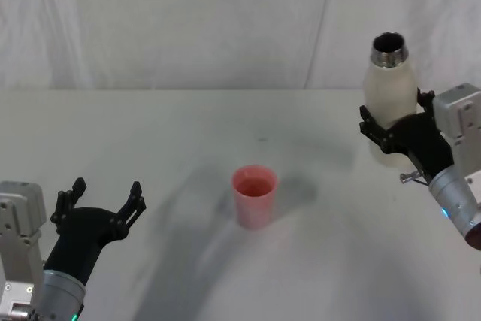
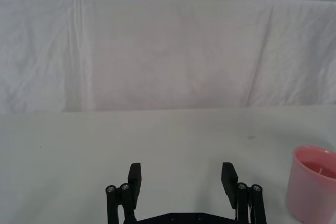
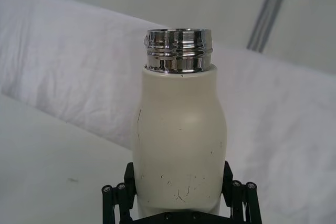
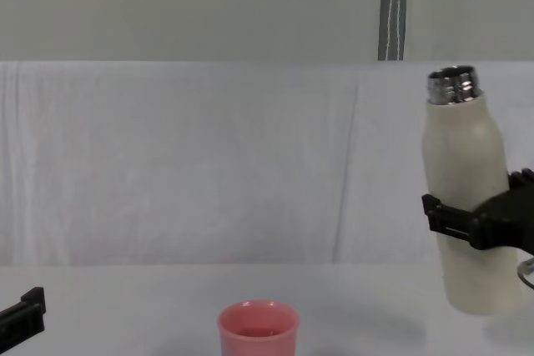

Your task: Grasp the thermos with one hand and pour water into the cup lid.

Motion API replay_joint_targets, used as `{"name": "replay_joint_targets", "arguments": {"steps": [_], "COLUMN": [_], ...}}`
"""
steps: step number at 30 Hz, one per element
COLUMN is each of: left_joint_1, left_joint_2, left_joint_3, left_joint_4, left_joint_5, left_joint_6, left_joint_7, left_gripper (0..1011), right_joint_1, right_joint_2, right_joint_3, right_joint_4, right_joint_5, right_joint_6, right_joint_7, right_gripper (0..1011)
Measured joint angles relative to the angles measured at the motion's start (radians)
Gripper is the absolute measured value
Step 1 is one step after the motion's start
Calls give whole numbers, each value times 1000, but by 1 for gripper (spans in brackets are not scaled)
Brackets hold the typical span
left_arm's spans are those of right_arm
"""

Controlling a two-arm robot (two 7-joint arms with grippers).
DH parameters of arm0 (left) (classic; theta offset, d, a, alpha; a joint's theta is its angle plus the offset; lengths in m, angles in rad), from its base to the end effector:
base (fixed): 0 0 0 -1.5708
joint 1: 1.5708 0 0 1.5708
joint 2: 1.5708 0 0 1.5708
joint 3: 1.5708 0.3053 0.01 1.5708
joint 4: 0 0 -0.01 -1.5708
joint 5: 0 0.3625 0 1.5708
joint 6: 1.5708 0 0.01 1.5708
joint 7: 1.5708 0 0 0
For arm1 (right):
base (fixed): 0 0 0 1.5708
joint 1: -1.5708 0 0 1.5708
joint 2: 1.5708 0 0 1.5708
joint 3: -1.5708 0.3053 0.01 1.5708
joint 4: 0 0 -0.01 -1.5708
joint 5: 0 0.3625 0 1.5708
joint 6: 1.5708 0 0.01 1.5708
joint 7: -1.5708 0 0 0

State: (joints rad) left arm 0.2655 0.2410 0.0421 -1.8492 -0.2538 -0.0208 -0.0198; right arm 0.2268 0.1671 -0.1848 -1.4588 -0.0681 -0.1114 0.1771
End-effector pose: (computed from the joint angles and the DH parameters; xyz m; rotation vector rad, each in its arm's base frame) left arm 0.3025 0.0356 -0.2998 -0.0380 0.0140 1.4461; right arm 0.4446 0.0096 -0.2693 -0.0614 -0.3491 -1.2151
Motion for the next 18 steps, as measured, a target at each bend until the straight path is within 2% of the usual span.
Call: {"name": "replay_joint_targets", "arguments": {"steps": [9,18], "left_joint_1": [0,0], "left_joint_2": [0,0], "left_joint_3": [0,0], "left_joint_4": [0,0], "left_joint_5": [0,0], "left_joint_6": [0,0], "left_joint_7": [0,0], "left_gripper": [1001,1001], "right_joint_1": [-20,-32], "right_joint_2": [-35,-56], "right_joint_3": [49,70], "right_joint_4": [35,55], "right_joint_5": [100,144], "right_joint_6": [-8,-15], "right_joint_7": [-2,-15], "right_gripper": [951,951]}}
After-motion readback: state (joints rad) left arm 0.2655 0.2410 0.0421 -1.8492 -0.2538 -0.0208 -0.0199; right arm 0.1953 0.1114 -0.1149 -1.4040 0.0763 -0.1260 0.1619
